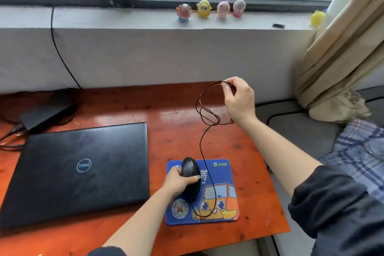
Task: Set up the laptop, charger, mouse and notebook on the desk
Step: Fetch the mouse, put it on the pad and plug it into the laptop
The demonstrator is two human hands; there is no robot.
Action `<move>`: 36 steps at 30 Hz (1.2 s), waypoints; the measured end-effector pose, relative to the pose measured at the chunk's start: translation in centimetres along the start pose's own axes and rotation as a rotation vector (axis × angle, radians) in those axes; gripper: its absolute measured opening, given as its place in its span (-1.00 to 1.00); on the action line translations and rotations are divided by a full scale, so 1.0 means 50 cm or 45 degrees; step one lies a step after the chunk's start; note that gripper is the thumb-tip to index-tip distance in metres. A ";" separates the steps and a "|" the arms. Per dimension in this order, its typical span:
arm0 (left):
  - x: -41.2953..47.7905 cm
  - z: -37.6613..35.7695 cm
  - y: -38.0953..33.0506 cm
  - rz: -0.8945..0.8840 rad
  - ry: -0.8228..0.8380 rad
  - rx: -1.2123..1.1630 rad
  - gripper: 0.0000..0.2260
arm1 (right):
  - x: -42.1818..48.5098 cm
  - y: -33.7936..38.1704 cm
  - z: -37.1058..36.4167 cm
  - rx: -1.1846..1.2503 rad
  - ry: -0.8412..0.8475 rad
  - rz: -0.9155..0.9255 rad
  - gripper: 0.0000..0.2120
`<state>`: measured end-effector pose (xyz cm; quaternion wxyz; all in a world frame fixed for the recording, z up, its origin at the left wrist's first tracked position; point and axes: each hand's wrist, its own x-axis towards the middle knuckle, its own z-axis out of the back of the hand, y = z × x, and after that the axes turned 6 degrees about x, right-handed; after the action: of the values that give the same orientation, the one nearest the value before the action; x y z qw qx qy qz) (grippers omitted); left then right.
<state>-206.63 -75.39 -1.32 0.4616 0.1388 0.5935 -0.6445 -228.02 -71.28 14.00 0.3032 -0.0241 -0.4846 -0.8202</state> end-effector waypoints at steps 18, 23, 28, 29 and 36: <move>-0.003 0.032 -0.052 -0.578 0.028 1.640 -0.19 | 0.014 -0.016 -0.044 0.001 0.244 0.013 -0.88; 0.012 0.006 -0.051 -0.991 0.032 1.867 -0.42 | 0.025 -0.013 -0.008 -0.013 0.205 0.026 -0.87; 0.002 -0.008 -0.058 -0.519 -0.426 1.538 -0.44 | 0.042 -0.009 0.005 0.011 0.181 0.017 -0.87; -0.001 -0.012 -0.060 -0.376 -0.452 1.461 -0.41 | 0.044 -0.008 0.001 0.014 0.187 0.014 -0.86; -0.006 -0.046 -0.036 -0.132 -0.391 1.203 0.04 | 0.042 0.026 -0.052 0.065 0.290 -0.001 -0.87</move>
<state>-208.70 -73.45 -0.56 0.3977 0.2068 0.1679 -0.8780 -228.39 -74.80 14.33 0.3565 0.0770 -0.4676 -0.8052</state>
